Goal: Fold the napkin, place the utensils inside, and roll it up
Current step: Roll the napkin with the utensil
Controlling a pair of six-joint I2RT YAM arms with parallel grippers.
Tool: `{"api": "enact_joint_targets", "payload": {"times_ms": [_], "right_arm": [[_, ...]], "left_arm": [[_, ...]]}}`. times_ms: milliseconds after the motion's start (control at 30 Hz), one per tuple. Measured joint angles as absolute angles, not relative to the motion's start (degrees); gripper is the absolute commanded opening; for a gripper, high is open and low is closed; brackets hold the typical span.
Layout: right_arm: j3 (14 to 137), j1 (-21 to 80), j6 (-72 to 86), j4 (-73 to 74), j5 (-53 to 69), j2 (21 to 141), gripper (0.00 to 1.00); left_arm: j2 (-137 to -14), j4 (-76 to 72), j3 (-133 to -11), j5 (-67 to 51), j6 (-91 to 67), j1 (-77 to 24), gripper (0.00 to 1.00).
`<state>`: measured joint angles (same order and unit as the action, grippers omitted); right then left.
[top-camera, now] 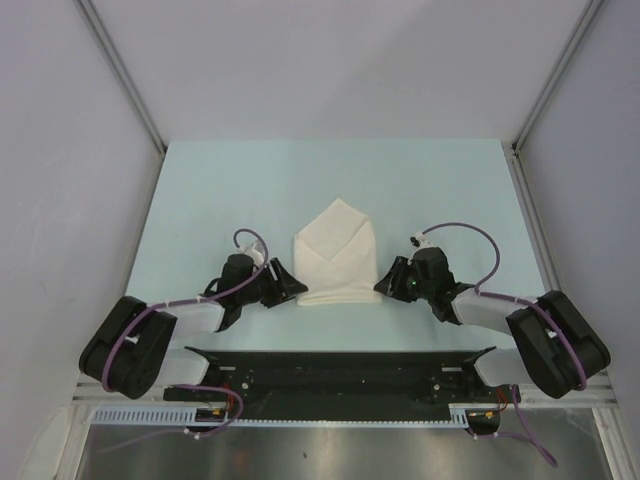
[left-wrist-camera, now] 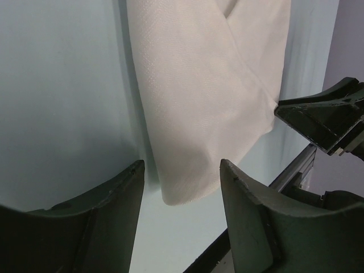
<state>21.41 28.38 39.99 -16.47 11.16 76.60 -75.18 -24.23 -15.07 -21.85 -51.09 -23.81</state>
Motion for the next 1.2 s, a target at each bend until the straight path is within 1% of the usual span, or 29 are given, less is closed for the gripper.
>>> {"api": "enact_joint_targets", "payload": {"times_ms": [133, 300, 467, 633, 700, 733, 767, 800, 867, 900, 933, 967, 1000, 1067, 1200], "right_arm": [[21.41, 28.51, 39.81, -15.73, 11.0, 76.42, 0.34], [21.41, 28.97, 39.83, -15.7, 10.96, 76.6, 0.33], [21.41, 29.54, 39.88, -16.03, 10.76, 76.82, 0.34], [21.41, 29.91, 39.83, -16.1, 10.33, 76.84, 0.34], [21.41, 29.93, 39.83, -16.1, 10.28, 76.84, 0.34], [21.41, 29.93, 39.83, -16.1, 10.26, 76.84, 0.34], [21.41, 29.95, 39.83, -16.1, 10.26, 76.84, 0.35], [21.41, 29.95, 39.83, -16.1, 10.24, 76.82, 0.36], [21.41, 30.0, 39.68, -16.01, 10.11, 76.69, 0.4], [21.41, 30.06, 39.35, -15.7, 9.96, 76.34, 0.43], [21.41, 30.11, 38.83, -15.2, 9.69, 75.81, 0.46], [21.43, 30.24, 38.15, -14.31, 9.37, 75.0, 0.54], [21.43, 30.33, 37.26, -12.99, 8.95, 73.82, 0.58], [21.54, 30.79, 35.27, -10.44, 7.68, 70.83, 0.66], [23.0, 34.83, 27.92, -5.78, 4.14, 62.0, 0.78]], "left_arm": [[-75.09, -24.43, -14.9, -21.12, -51.05, -24.93, 0.6], [-75.13, -27.31, -13.1, -21.3, -51.72, -25.34, 0.54], [-76.31, -30.7, -11.75, -21.98, -52.99, -25.39, 0.51], [-78.26, -32.91, -11.55, -22.9, -53.49, -25.39, 0.41], [-79.44, -33.95, -11.55, -23.29, -53.76, -25.39, 0.34], [-80.23, -34.63, -11.57, -23.59, -53.93, -25.39, 0.32], [-80.77, -35.07, -11.57, -23.81, -54.17, -25.39, 0.29], [-81.54, -35.53, -11.57, -24.12, -54.08, -25.39, 0.21], [-82.5, -36.29, -11.62, -24.6, -54.39, -25.39, 0.16], [-82.98, -36.38, -11.64, -24.69, -54.22, -25.39, 0.11], [-83.46, -36.56, -11.73, -24.88, -54.37, -25.39, 0.09], [-83.83, -36.69, -11.86, -25.26, -54.41, -25.39, 0.07], [-84.05, -36.71, -12.05, -25.58, -54.48, -25.39, 0.04], [-84.44, -35.81, -12.91, -26.3, -54.41, -25.39, 0.01], [-84.44, -30.52, -16.47, -27.46, -53.45, -25.41, 0.0]]}}
